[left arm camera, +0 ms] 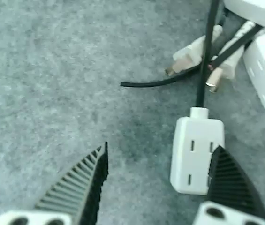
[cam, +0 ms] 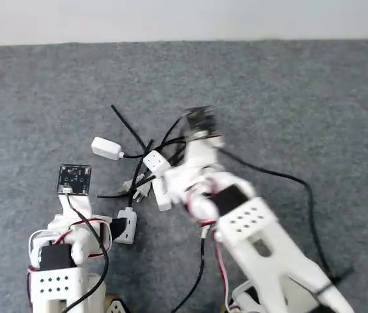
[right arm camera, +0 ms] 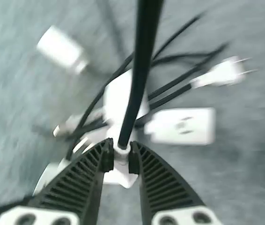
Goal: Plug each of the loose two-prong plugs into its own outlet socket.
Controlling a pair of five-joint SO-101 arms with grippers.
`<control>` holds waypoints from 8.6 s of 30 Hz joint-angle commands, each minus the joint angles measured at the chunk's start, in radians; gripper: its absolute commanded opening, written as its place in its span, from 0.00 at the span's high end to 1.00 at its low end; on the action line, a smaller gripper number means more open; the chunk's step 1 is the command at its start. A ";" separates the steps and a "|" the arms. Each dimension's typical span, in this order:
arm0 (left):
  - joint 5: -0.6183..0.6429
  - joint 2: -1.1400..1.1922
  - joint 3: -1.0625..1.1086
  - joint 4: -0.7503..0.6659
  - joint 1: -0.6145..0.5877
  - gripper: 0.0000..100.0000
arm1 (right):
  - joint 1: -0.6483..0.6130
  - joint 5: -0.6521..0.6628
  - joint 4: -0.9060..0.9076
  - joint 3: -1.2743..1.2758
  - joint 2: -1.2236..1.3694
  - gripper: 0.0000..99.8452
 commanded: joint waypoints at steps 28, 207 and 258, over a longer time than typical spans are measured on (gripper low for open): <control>0.166 0.784 -0.283 -0.213 0.420 0.91 | 0.136 0.051 -0.016 0.057 -0.134 0.99; -0.049 0.575 -0.275 -0.365 -0.106 0.90 | -0.266 0.689 -0.298 0.198 -0.027 0.99; -0.049 0.577 -0.263 -0.370 -0.103 0.89 | -0.266 0.740 -0.447 0.158 0.225 0.99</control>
